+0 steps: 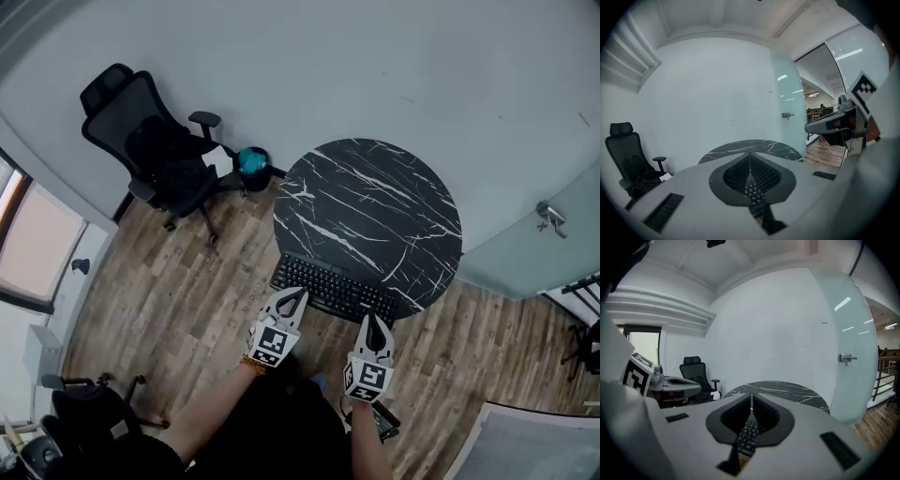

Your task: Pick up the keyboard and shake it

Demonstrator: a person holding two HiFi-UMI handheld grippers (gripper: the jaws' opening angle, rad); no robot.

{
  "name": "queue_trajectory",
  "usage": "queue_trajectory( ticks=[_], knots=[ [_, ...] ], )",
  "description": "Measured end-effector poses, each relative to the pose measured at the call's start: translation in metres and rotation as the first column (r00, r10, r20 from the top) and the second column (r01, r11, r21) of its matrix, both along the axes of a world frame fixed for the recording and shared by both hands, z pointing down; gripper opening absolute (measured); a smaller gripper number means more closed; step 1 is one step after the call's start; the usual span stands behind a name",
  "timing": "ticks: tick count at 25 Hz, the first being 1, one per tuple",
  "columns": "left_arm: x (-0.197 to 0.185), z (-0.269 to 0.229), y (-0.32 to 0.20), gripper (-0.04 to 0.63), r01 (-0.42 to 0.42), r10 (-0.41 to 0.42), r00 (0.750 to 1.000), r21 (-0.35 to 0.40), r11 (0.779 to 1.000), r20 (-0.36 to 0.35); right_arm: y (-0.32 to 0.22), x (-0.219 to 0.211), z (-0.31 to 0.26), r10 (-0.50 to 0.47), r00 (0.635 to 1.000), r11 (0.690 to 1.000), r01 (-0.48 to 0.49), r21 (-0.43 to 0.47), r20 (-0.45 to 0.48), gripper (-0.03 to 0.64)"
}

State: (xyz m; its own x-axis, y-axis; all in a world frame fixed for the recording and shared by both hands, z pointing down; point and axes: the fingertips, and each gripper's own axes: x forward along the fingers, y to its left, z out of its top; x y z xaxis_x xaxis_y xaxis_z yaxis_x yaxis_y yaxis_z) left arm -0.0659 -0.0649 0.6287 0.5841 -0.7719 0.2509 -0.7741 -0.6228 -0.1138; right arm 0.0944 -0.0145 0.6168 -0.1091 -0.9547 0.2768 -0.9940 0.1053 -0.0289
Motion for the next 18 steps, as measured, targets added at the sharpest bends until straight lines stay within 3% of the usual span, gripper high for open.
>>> queue_trajectory(
  ticks=[7, 12, 18],
  knots=[
    [-0.041, 0.039, -0.032, 0.015, -0.016, 0.017, 1.0, -0.096, 0.995, 0.011, -0.021, -0.012, 0.008, -0.034, 0.999, 0.999, 0.033, -0.035, -0.029, 0.034],
    [-0.068, 0.073, -0.056, 0.015, 0.024, -0.02, 0.999, -0.177, 0.984, 0.027, -0.032, 0.006, 0.036, 0.017, 1.0, 0.997, -0.015, -0.071, 0.017, 0.035],
    [-0.098, 0.123, -0.075, 0.017, 0.142, -0.162, 0.987, -0.368, 0.919, -0.023, -0.021, 0.055, 0.092, 0.062, 0.997, 0.981, -0.051, -0.188, 0.053, 0.035]
  ],
)
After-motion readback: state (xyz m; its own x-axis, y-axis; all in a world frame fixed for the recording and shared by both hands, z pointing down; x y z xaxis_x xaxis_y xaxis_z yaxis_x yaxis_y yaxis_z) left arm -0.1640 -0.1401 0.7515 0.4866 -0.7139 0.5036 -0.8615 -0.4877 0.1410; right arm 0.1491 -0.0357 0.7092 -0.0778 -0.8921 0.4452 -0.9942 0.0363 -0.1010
